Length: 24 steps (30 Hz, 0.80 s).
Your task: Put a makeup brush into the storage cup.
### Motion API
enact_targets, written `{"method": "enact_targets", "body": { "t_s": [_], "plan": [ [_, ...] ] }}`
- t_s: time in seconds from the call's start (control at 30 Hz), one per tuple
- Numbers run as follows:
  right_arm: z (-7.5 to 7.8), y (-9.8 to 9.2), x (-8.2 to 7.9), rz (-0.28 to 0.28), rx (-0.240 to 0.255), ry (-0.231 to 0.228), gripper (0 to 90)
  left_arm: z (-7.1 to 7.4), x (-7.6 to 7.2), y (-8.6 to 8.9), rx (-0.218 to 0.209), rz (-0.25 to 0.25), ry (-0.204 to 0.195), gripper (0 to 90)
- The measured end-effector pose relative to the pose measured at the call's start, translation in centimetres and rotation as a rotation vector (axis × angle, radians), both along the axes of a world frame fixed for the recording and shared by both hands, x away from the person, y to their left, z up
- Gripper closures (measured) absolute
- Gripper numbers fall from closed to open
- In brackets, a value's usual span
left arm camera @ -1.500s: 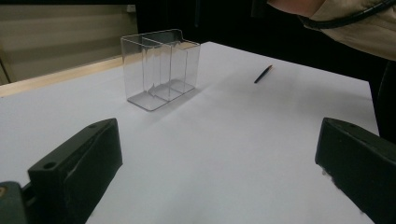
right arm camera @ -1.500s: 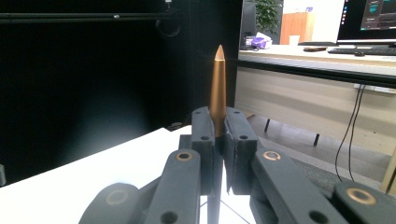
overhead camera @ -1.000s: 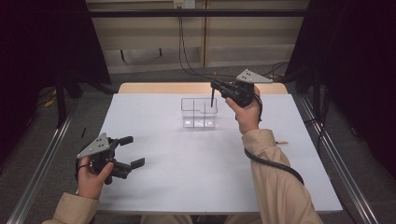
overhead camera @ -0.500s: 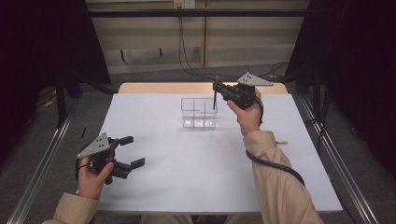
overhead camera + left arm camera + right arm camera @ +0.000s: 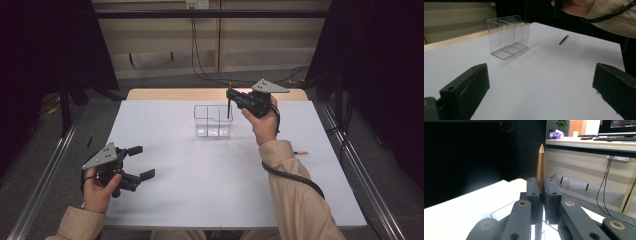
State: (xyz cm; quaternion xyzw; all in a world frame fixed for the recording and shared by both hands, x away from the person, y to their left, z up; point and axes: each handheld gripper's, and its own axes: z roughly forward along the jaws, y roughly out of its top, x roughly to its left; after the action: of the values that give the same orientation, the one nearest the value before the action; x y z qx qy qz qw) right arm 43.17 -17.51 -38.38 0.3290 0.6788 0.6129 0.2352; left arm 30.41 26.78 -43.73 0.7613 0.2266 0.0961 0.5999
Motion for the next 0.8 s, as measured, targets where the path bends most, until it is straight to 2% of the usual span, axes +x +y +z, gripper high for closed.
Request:
{"method": "enact_targets", "body": {
  "t_s": [0.8],
  "plan": [
    [-1.3,0.0,0.2,-0.012,-0.005,0.026,83.9,0.0,0.0,0.0,-0.002,-0.005,-0.002,0.8]
  ]
}}
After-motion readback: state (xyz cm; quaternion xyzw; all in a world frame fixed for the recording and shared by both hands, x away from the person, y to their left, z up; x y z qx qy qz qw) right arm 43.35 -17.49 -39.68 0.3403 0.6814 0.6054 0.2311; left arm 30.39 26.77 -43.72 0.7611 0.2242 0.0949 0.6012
